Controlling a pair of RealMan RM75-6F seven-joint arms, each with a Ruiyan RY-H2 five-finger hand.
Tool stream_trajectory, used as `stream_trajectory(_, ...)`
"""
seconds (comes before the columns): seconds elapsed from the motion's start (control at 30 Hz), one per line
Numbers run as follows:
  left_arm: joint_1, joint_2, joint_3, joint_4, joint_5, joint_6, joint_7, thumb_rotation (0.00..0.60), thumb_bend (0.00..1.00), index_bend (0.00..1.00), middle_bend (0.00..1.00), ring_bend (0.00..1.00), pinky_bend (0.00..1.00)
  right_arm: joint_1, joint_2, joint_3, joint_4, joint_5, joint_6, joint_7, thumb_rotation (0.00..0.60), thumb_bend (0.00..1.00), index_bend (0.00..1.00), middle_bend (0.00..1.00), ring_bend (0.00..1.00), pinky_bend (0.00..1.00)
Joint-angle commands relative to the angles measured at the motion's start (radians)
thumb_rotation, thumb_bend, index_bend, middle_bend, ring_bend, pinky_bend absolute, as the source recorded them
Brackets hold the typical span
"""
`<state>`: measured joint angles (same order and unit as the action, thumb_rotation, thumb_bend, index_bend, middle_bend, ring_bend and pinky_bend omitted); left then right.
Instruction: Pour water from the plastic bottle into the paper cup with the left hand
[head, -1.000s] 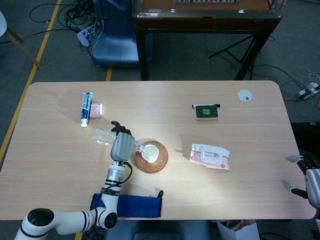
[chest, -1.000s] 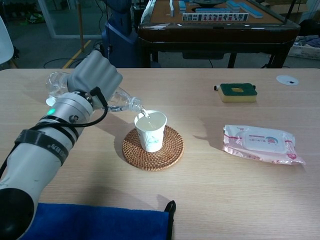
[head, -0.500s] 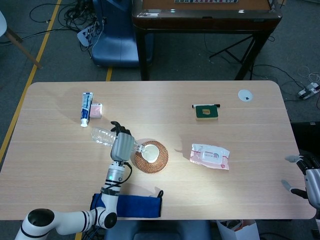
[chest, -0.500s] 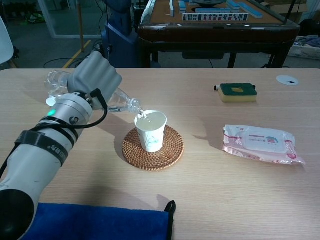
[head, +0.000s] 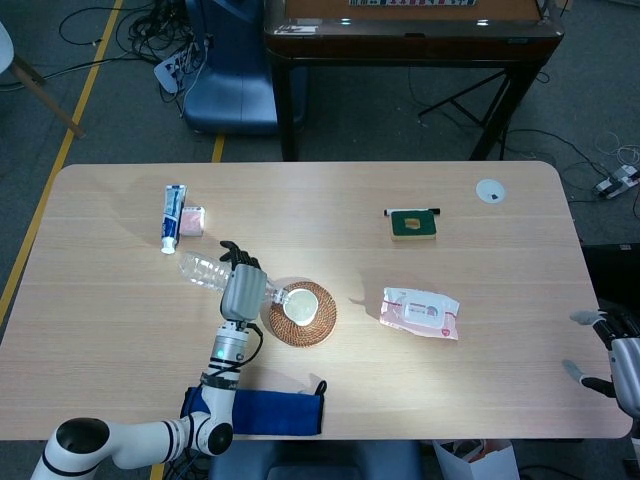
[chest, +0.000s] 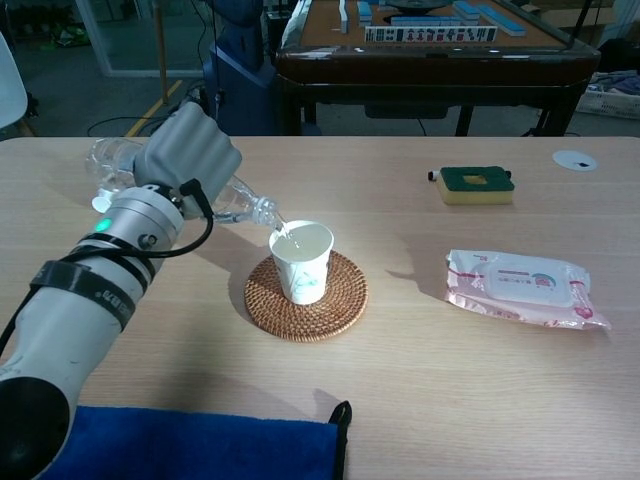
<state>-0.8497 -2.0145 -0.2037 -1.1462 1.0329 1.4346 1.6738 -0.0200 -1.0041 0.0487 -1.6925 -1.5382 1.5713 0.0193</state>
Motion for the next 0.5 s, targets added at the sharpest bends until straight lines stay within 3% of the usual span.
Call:
stream_trajectory(0.03, 0.000, -0.001, 0.000, 0.002, 0.003, -0.001, 0.001, 0.600, 0.15, 0.74, 0.81, 0.45, 0.25, 0.000, 0.000, 0.000, 0.000, 0.000, 0.000, 0.000, 0.600, 0.05, 0.36, 0.39, 0.25, 0.48)
stream_trajectory(0.5, 0.004, -0.013, -0.013, 0.015, -0.006, -0.002, 0.019, 0.600, 0.15, 0.74, 0.81, 0.45, 0.25, 0.001, -0.001, 0.000, 0.000, 0.001, -0.003, -0.001, 0.600, 0.05, 0.36, 0.39, 0.25, 0.48)
